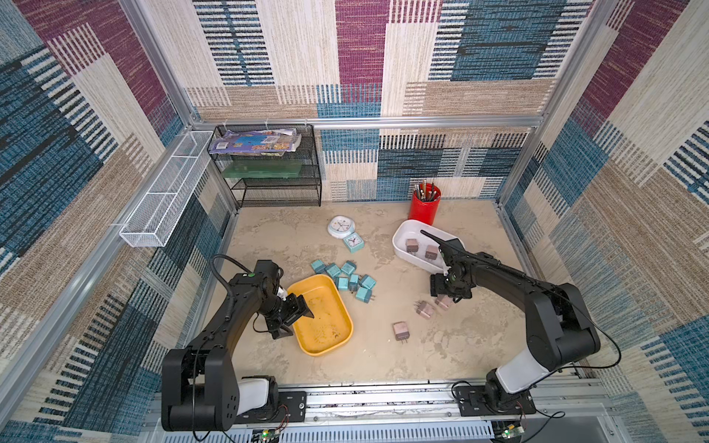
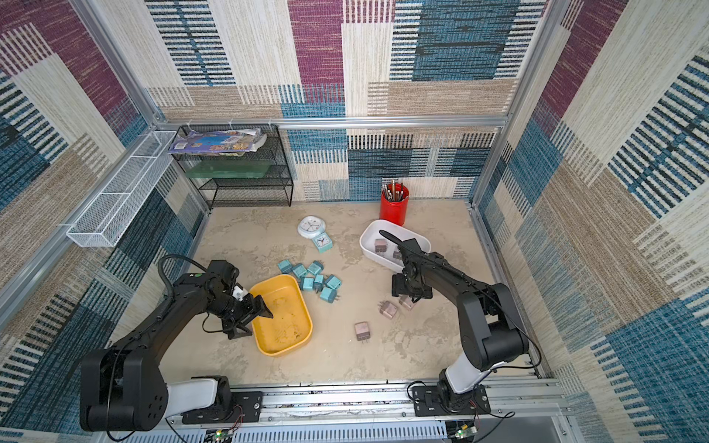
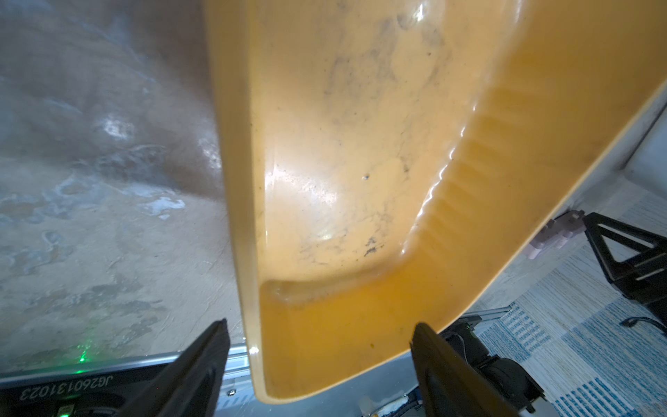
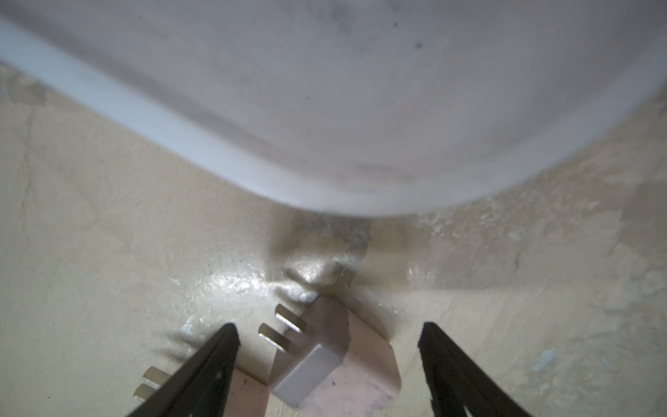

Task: Place the plugs by color into the storage box
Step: Pick up the plug from the center of the board.

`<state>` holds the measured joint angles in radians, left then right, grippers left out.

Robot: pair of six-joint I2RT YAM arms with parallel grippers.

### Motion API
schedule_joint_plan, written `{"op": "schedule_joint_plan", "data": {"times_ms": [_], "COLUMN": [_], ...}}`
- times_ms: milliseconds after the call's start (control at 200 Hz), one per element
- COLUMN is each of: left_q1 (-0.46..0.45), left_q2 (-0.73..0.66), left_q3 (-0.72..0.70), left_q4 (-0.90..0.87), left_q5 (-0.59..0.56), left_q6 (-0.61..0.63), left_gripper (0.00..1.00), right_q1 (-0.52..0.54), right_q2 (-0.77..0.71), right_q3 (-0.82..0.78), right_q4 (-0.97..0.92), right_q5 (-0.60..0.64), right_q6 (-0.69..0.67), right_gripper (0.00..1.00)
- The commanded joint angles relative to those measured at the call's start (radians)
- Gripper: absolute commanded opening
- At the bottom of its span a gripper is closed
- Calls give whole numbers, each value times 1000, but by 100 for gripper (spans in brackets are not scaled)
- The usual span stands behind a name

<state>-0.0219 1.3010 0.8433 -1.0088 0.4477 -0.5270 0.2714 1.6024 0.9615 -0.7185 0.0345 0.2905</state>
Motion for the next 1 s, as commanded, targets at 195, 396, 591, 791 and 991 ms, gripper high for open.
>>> {"op": "schedule_joint_plan", "data": {"times_ms": [195, 396, 591, 791, 991], "left_q1": [0, 0, 0, 0, 0], "left_q2": [-5, -3, -5, -11, -11], "left_q3": [-3, -3, -1, 0, -4], "left_q4": [-10, -9, -8, -10, -9], "left_q5": [5, 5, 4, 7, 6], "left_q6": [5, 7, 6, 2, 1], "left_gripper": [82, 82, 82, 82, 82], "right_q1": [28, 88, 115, 80, 49], "right_q2": [1, -16, -20, 7, 14], "right_q3": [-36, -41, -60, -45, -43], "right_q4": [39, 22, 27, 9, 24], "right_q5": [-30, -45, -26, 5, -7], "right_q6": [13, 82, 103, 82, 75], "right_gripper": [75, 74, 76, 75, 70]}}
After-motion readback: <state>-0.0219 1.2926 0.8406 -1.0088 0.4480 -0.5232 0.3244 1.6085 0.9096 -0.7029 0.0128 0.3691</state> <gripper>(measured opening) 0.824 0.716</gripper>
